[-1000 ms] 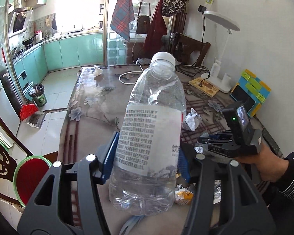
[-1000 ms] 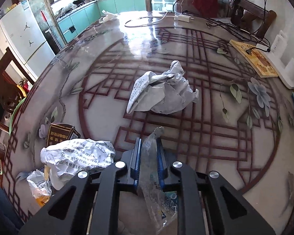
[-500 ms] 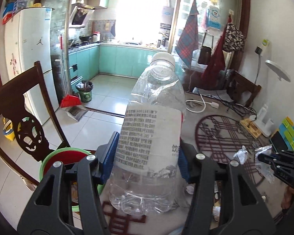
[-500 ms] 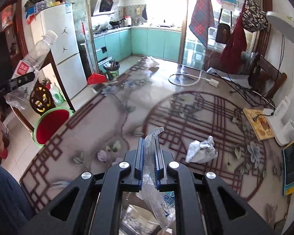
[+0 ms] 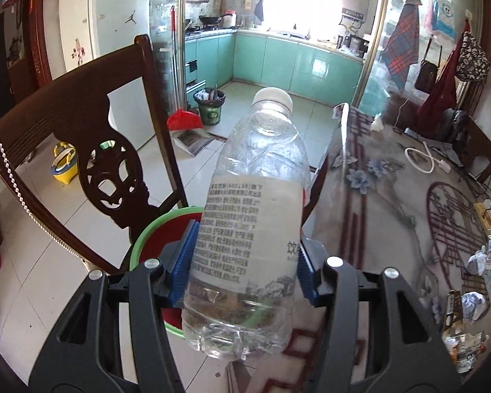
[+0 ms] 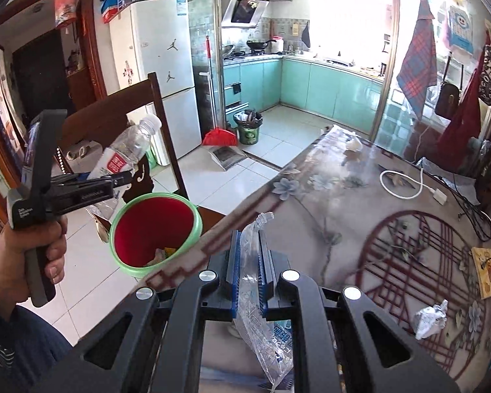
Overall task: Collect trash
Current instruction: 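Carry the bottle to the bucket and open the left tool while the right tool carries the bag, then open the right tool over the bucket to drop the clear bag, then move both tools back over the table toward the remaining trash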
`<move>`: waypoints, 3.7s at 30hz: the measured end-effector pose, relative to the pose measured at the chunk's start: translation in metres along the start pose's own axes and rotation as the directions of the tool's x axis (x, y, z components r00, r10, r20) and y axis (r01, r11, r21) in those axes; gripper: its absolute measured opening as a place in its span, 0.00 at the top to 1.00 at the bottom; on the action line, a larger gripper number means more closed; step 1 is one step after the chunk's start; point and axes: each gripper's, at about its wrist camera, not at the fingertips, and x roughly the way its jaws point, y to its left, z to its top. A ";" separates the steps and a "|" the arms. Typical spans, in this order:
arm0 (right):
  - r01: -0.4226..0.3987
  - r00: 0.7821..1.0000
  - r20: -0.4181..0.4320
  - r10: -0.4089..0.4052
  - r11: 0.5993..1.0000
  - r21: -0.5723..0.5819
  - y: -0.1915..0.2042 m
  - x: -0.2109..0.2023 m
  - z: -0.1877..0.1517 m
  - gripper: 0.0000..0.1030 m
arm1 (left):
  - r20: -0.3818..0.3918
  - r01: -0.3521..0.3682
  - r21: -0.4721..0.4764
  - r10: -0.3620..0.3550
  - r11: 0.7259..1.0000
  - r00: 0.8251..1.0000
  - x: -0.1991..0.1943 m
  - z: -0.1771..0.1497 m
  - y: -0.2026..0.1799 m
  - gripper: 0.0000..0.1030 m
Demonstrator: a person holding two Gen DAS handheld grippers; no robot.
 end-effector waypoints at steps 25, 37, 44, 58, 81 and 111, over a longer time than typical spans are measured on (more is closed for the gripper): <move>-0.111 0.993 -0.036 0.109 0.990 -0.085 0.087 0.073 0.034 0.91 | 0.008 -0.173 -0.112 0.175 0.979 0.985 0.011 0.009 0.069 0.09; -0.186 0.982 -0.066 0.178 0.970 -0.156 0.149 0.135 0.052 0.91 | 0.181 -0.270 -0.366 0.353 0.891 0.918 -0.055 0.016 0.128 0.05; -0.196 0.975 -0.141 0.172 0.965 -0.175 0.180 0.196 0.056 0.91 | 0.194 -0.277 -0.417 0.382 0.866 0.903 -0.062 0.013 0.144 0.05; -0.155 0.972 -0.206 0.114 0.969 -0.195 0.200 0.253 0.047 0.22 | 0.206 -0.256 -0.443 0.375 0.859 0.904 -0.063 0.012 0.154 0.05; 0.053 0.999 0.002 -0.053 0.998 -0.028 0.043 0.040 -0.007 0.06 | 0.312 -0.165 -0.216 0.229 0.962 0.922 -0.073 0.027 0.065 0.05; 0.364 0.926 -0.002 -0.377 0.893 0.264 -0.187 -0.145 -0.192 0.06 | -0.152 0.404 0.335 -0.375 0.851 0.915 -0.051 -0.087 -0.258 0.05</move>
